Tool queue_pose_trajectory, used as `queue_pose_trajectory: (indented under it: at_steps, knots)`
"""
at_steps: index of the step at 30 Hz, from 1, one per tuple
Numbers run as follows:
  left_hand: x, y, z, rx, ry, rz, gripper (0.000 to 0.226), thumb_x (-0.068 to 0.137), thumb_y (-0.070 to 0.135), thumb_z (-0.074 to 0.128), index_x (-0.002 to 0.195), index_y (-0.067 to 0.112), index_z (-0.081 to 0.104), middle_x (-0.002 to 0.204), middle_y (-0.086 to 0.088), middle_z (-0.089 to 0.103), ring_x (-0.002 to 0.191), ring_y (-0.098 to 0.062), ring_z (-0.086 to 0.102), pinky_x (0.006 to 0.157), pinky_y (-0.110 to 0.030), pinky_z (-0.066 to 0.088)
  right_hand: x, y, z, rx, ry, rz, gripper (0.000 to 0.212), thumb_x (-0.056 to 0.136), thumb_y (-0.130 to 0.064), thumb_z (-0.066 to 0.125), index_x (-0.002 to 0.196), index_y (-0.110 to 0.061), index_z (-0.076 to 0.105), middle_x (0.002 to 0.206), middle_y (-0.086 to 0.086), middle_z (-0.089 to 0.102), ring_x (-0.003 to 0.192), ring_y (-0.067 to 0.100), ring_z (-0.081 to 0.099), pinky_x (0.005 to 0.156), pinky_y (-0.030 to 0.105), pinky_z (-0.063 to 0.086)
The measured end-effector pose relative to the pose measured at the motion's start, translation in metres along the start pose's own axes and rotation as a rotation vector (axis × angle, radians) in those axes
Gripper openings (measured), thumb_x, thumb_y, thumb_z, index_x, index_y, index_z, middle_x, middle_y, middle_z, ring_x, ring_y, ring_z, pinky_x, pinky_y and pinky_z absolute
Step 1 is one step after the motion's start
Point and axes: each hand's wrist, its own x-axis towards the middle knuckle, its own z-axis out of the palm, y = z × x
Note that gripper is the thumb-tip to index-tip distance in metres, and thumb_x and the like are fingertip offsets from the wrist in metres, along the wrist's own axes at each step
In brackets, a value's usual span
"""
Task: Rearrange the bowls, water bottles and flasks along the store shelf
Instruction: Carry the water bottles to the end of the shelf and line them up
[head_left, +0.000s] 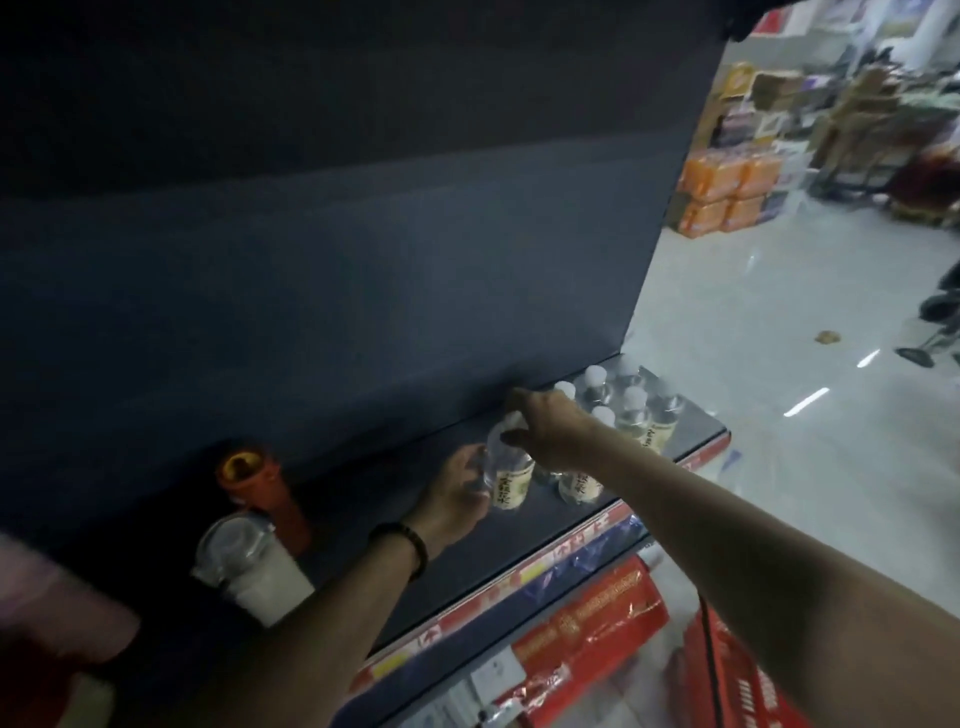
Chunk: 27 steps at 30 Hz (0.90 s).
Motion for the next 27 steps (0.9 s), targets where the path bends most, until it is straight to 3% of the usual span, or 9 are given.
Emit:
queue_pose_trajectory:
  at_steps: [2,6,10,14,18,21,24,26,27]
  knots:
    - [0.017,0.002,0.009,0.033,0.042,-0.013,0.036,0.096,-0.001,0.063,0.109,0.031,0.065,0.112,0.006,0.074,0.103,-0.013,0.073,0.092,-0.044,0.063,0.017,0.012,0.002,-0.013,-0.021,-0.037,0.044,0.101,-0.034,0.070,0.137,-0.011,0.058,0.129,0.017,0.069,0.118,0.036,0.066,0.088,0.036,0.049]
    - [0.040,0.000,0.022,0.080,0.106,-0.027,0.029,0.097,-0.001,0.062,0.102,0.027,0.067,0.106,0.000,0.077,0.091,-0.015,0.072,0.070,-0.030,0.057,0.036,0.029,0.006,-0.045,-0.049,-0.090,0.050,0.101,-0.034,0.071,0.140,-0.006,0.056,0.127,0.019,0.070,0.114,0.038,0.069,0.089,0.043,0.056]
    - [0.053,-0.002,0.031,0.097,0.108,-0.063,0.029,0.097,0.007,0.065,0.117,0.028,0.061,0.112,0.003,0.073,0.103,-0.013,0.072,0.087,-0.037,0.064,0.048,0.041,0.008,-0.089,-0.084,-0.107,0.048,0.103,-0.033,0.068,0.140,-0.006,0.055,0.123,0.018,0.070,0.109,0.036,0.071,0.082,0.040,0.056]
    - [0.059,0.001,0.036,0.147,0.068,-0.081,0.042,0.098,0.006,0.064,0.130,0.030,0.052,0.112,0.015,0.065,0.101,0.002,0.063,0.078,-0.023,0.057,0.053,0.049,0.007,-0.079,-0.090,-0.099,0.046,0.104,-0.031,0.067,0.141,-0.006,0.054,0.123,0.018,0.068,0.106,0.034,0.070,0.075,0.037,0.052]
    - [0.064,-0.002,0.039,0.121,0.071,-0.080,0.051,0.096,0.005,0.066,0.140,0.027,0.053,0.135,0.003,0.068,0.117,-0.007,0.066,0.100,-0.040,0.060,0.058,0.052,0.006,-0.073,-0.080,-0.090,0.041,0.103,-0.030,0.069,0.135,-0.007,0.057,0.122,0.017,0.068,0.106,0.034,0.070,0.072,0.034,0.049]
    - [0.060,-0.003,0.037,0.137,0.042,-0.094,0.059,0.097,0.010,0.067,0.150,0.029,0.047,0.143,0.004,0.063,0.127,-0.012,0.062,0.108,-0.043,0.057,0.057,0.050,0.005,-0.073,-0.096,-0.076,0.040,0.103,-0.028,0.068,0.136,-0.007,0.058,0.122,0.015,0.068,0.107,0.032,0.070,0.073,0.032,0.048]
    - [0.060,-0.009,0.029,0.185,0.015,-0.147,0.078,0.088,0.035,0.071,0.158,0.032,0.036,0.152,0.004,0.057,0.132,-0.018,0.060,0.109,-0.051,0.055,0.056,0.045,0.001,-0.151,-0.059,-0.077,0.040,0.104,-0.035,0.066,0.134,-0.008,0.057,0.121,0.016,0.068,0.105,0.032,0.071,0.076,0.037,0.055]
    - [0.049,-0.005,0.020,0.207,-0.022,-0.205,0.081,0.085,0.044,0.070,0.158,0.029,0.037,0.147,0.003,0.057,0.133,-0.022,0.059,0.111,-0.052,0.053,0.056,0.036,-0.006,-0.191,0.049,-0.086,0.040,0.106,-0.041,0.058,0.133,-0.011,0.055,0.121,0.017,0.065,0.106,0.037,0.071,0.074,0.040,0.053]
    - [0.039,0.000,0.015,0.218,-0.050,-0.217,0.068,0.090,0.040,0.070,0.152,0.028,0.044,0.139,0.004,0.061,0.129,-0.022,0.061,0.109,-0.048,0.055,0.056,0.029,-0.009,-0.171,0.098,-0.103,0.040,0.106,-0.044,0.056,0.132,-0.012,0.054,0.121,0.018,0.064,0.106,0.041,0.070,0.075,0.041,0.051]
